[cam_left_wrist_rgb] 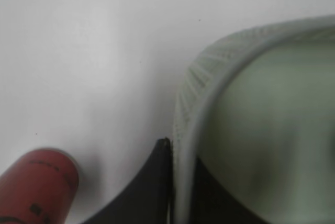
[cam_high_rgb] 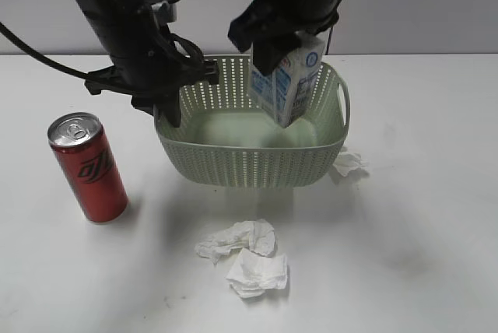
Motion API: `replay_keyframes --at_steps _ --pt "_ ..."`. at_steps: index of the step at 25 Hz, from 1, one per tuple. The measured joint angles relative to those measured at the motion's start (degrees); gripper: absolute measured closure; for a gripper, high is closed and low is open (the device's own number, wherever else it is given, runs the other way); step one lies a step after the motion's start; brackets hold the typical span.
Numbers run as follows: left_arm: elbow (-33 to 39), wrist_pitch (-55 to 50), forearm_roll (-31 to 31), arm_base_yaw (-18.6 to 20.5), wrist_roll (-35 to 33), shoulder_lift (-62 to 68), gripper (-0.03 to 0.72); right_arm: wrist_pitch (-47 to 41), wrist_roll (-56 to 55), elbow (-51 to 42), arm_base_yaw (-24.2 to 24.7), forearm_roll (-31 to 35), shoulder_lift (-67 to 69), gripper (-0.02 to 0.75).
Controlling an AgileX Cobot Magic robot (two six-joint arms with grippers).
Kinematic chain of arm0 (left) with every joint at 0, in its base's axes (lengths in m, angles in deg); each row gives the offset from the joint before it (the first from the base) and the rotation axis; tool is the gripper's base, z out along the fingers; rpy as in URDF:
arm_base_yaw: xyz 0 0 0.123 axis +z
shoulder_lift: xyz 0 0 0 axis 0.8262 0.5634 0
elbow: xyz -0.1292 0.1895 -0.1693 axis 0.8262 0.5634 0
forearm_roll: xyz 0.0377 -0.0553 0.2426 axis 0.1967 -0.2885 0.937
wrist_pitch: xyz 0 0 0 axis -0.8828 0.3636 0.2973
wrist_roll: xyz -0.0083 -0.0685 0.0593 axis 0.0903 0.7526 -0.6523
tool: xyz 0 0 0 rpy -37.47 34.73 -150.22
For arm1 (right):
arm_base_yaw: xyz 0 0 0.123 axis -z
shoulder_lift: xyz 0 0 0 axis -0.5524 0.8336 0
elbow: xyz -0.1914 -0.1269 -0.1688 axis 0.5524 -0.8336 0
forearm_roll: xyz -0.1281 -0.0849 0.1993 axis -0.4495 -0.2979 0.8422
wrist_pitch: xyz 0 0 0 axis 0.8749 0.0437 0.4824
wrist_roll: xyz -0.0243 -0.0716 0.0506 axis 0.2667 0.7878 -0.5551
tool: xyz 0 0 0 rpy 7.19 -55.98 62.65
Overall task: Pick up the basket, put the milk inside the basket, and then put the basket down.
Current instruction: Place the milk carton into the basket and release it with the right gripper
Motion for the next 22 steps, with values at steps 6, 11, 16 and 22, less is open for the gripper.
replay_keyframes --at_steps 6,11,16,22 --pt "0.0 0.0 0.0 -0.1 -0.3 0.0 0.681 1.9 0.6 0.1 0.0 -3.3 4.9 0.451" --pt "0.0 0.2 -0.1 -0.1 -0.8 0.0 0.681 3.7 -0.4 0.3 0.0 -3.0 6.1 0.454" --pt "0.0 0.0 0.0 -0.1 -1.3 0.0 0.681 3.5 0.0 0.3 0.1 -2.0 6.5 0.454" --pt "0.0 0.0 0.2 -0.1 -1.6 0.0 0.681 1.1 4.4 0.5 0.1 -1.1 6.5 0.362"
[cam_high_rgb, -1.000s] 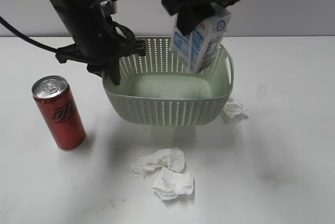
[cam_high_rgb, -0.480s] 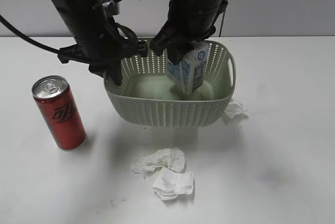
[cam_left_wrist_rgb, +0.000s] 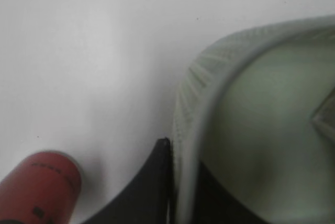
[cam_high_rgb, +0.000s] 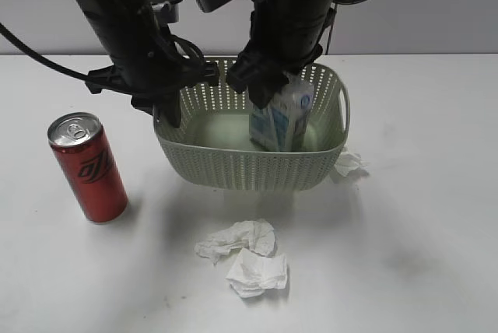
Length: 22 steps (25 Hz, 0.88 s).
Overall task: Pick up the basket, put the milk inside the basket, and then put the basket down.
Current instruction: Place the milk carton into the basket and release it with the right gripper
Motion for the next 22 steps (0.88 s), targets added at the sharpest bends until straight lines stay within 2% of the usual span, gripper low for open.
replay_keyframes --at_steps 6,13,16,22 --pt "0.1 -1.2 1.2 0.0 -0.7 0.6 0.678 -2.0 3.1 0.5 0.0 2.4 0.0 0.214" --pt "0.1 -1.4 0.2 0.0 -0.6 0.6 0.678 -5.4 2.9 2.3 1.5 3.0 -3.7 0.153" --pt "0.1 -1.4 -0.6 0.0 -0.6 0.6 0.678 -5.5 2.8 2.3 5.7 5.8 -7.8 0.153" --pt "0.1 -1.5 -1.9 0.0 -0.6 0.6 0.678 -7.9 2.8 2.0 20.2 8.6 -13.0 0.153"
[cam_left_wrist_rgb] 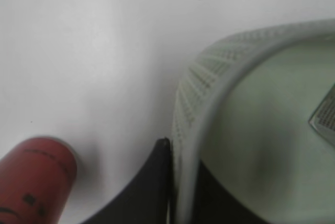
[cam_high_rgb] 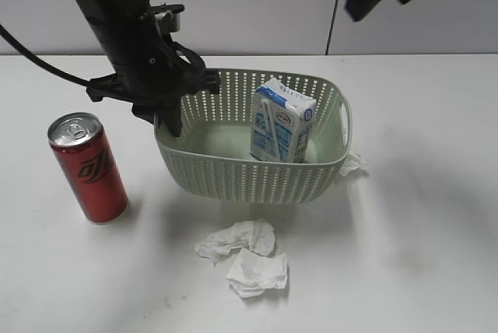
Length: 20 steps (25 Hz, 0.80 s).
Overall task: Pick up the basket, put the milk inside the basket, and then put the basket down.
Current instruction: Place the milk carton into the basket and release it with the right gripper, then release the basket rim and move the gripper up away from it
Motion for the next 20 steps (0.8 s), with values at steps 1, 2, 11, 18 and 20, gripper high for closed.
replay_keyframes --at_steps 1,2,11,18,20 --pt "0.0 0.0 -0.1 0.0 0.0 0.0 0.678 -0.1 0.0 -0.5 2.8 0.6 -0.7 0.153" --pt "0.0 -0.1 -0.1 0.0 0.0 0.0 0.678 -0.1 0.0 -1.3 5.5 1.3 -1.3 0.153" --pt "0.0 1.9 -2.0 0.0 0.0 0.0 0.678 -0.1 0.0 -23.3 18.4 3.6 -17.3 0.153" --pt "-0.2 5.7 -1.8 0.2 3.1 1.0 0.678 0.6 -0.1 -45.5 18.5 7.7 -42.9 0.152" --pt "-0.9 6.1 -1.6 0.5 3.4 2.4 0.679 1.7 -0.1 -51.2 18.5 7.6 -51.0 0.152"
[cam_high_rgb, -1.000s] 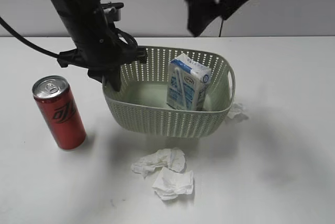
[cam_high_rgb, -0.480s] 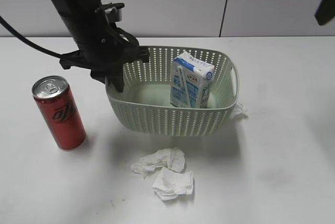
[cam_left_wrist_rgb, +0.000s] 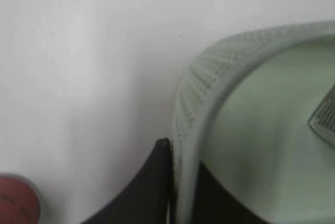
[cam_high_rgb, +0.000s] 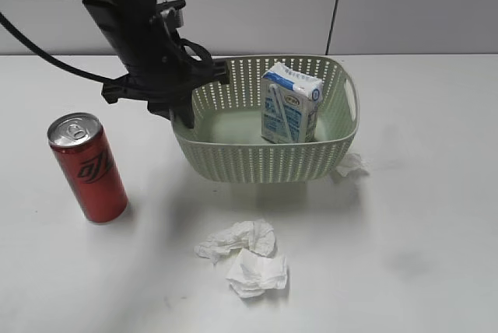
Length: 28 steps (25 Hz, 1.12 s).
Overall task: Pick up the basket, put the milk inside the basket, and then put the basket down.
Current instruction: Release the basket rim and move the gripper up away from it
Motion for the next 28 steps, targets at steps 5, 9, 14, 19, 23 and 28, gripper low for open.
replay_keyframes --at_steps 5,9,14,19,23,28 --pt "-4.6 -0.1 0.3 1.6 0.1 4.3 0.679 1.1 -2.4 -8.5 0.0 -1.1 -19.3 0.152" --pt "-10.5 -1.6 1.1 2.5 0.5 8.8 0.679 1.2 -5.6 -12.8 0.0 -1.6 -29.9 0.152" --pt "-14.5 -3.8 2.9 2.5 0.5 13.5 0.679 1.5 -6.0 -15.7 0.0 -6.3 -38.1 0.152" --pt "-14.8 -2.2 3.7 2.5 0.5 14.0 0.679 4.9 -6.1 -19.8 0.0 -6.9 -42.8 0.152" --pt "-14.9 -0.9 4.4 2.5 0.5 14.5 0.680 6.2 -6.3 -21.5 0.0 -6.1 -44.1 0.152" --pt "-15.0 -0.2 3.9 2.5 0.5 15.2 0.678 6.8 -6.3 -21.5 0.0 -6.0 -44.2 0.152"
